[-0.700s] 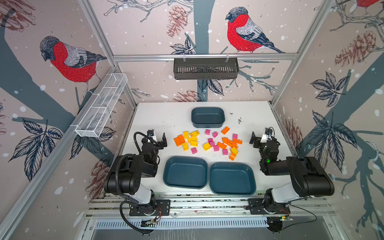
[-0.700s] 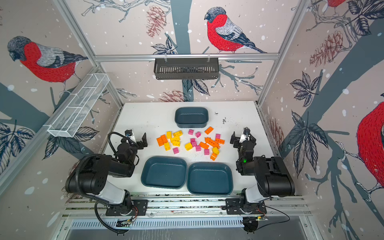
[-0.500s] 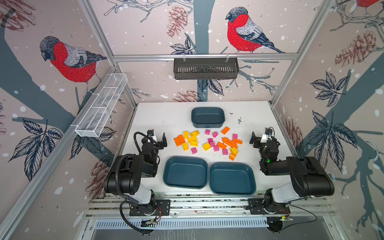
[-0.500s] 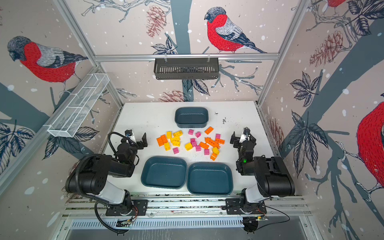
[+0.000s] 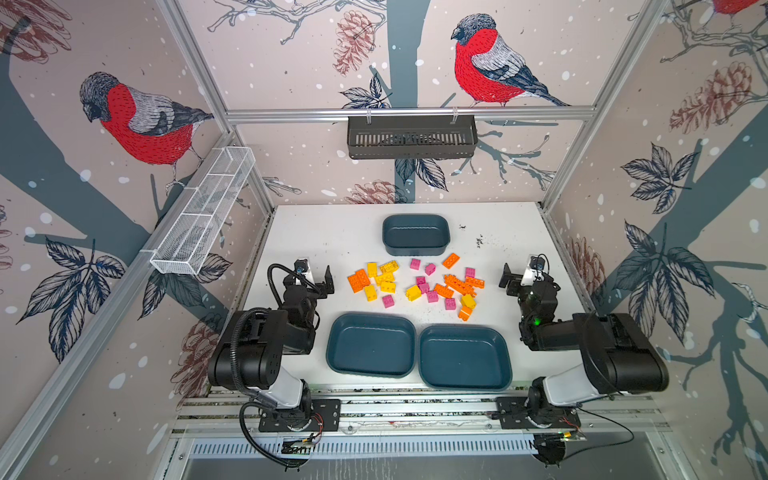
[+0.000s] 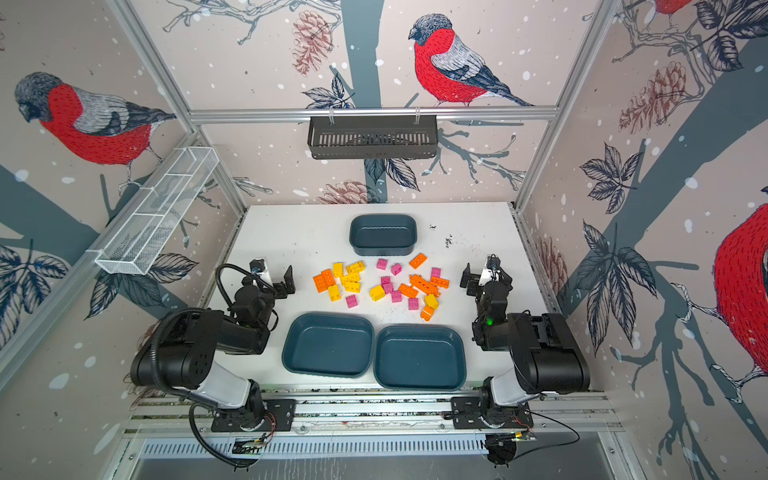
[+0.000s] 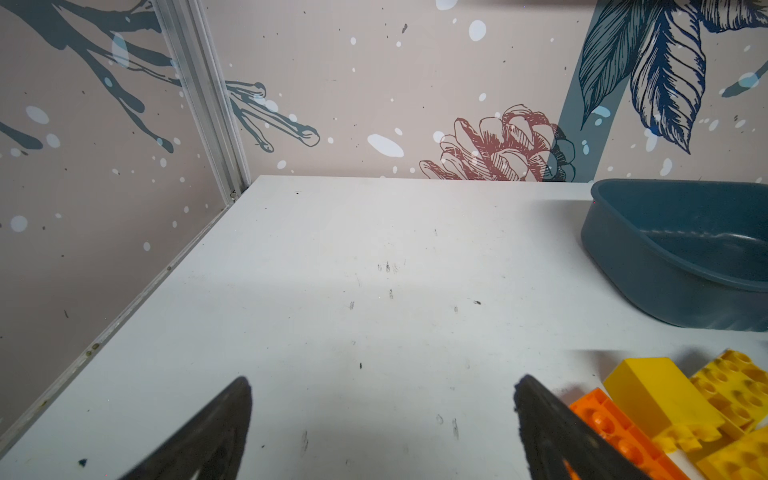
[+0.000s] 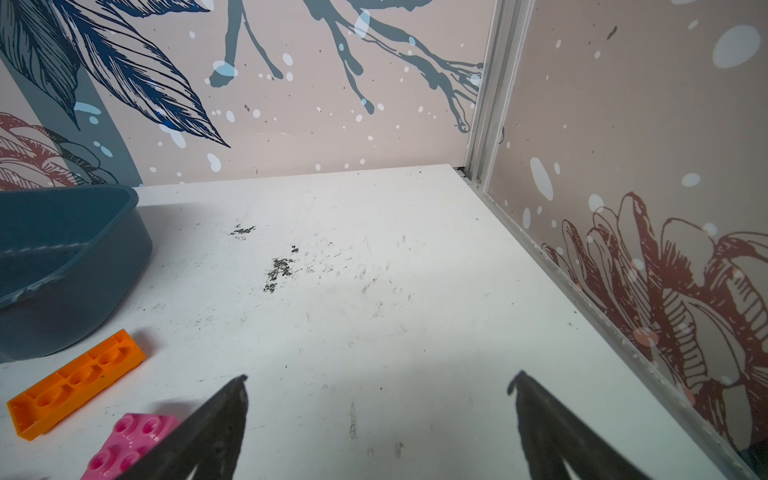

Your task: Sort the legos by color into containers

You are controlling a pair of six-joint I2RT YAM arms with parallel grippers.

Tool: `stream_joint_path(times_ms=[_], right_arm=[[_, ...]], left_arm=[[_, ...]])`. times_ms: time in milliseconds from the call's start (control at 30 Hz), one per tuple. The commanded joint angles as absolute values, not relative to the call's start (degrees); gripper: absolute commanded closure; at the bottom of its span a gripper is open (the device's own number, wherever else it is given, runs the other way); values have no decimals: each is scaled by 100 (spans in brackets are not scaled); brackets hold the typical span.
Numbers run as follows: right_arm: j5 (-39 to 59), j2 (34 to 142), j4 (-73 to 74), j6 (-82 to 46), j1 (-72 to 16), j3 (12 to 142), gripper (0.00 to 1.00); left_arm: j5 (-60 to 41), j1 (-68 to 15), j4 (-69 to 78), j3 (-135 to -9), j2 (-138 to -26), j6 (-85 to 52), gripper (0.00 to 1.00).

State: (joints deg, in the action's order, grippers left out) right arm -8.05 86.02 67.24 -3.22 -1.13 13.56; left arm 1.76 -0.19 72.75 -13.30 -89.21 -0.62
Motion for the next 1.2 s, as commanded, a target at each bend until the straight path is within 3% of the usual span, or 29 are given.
stream_joint_path(times_ms=[0, 267, 567, 833, 1167], right_arm=[[-758, 8601, 6812, -385, -94, 1362, 1], [-726, 8546, 6825, -386, -94, 1343, 1], [-420, 7620, 5952, -234, -110, 1440, 1], [270, 6346, 4363, -338, -173, 1913, 1], [1928, 5530, 1869, -284, -440, 2946, 1]], left_arm=[[245, -18, 7485, -1326, -8912, 0, 2], [92, -31, 7449, -1314, -8807, 75, 2], [245, -103, 6191, -1603, -7806, 114, 2], [232, -195, 2817, -3076, -6551, -170, 2], [-499, -431, -422, -4378, -6265, -113, 2]])
